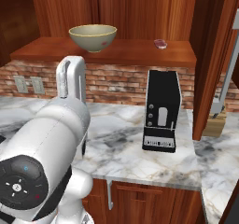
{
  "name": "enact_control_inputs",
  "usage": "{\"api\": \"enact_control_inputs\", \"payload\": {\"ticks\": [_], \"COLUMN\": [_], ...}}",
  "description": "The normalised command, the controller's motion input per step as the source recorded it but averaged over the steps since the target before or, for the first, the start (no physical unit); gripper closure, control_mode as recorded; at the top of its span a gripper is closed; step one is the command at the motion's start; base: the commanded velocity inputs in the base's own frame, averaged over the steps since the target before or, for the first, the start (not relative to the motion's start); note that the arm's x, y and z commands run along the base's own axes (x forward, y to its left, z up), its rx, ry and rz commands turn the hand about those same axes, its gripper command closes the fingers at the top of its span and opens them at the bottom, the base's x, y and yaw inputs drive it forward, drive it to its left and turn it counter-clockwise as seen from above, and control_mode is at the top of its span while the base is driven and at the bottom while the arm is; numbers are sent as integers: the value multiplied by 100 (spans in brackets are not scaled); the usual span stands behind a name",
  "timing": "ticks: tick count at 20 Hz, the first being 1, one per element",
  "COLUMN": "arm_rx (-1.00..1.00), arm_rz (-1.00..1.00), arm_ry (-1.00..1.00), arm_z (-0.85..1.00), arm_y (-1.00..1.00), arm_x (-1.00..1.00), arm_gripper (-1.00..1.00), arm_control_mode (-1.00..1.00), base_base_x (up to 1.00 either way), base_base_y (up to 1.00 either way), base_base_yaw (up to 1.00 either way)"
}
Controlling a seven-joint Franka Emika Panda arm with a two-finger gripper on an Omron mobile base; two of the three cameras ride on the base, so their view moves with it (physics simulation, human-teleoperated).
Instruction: Pick the mug and place it in the sink. Pick the bowl and place it in the open cabinet and then close the cabinet.
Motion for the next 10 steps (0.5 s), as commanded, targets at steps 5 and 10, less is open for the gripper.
{"api": "enact_control_inputs", "payload": {"ticks": [5,10], "arm_rx": [0,0], "arm_rz": [0,0], "arm_ry": [0,0], "arm_z": [4,0], "arm_y": [-30,-31], "arm_x": [-22,-19], "arm_gripper": [-100,-100], "arm_control_mode": [-100,-100], "base_base_x": [0,0], "base_base_y": [0,0], "base_base_yaw": [0,0]}}
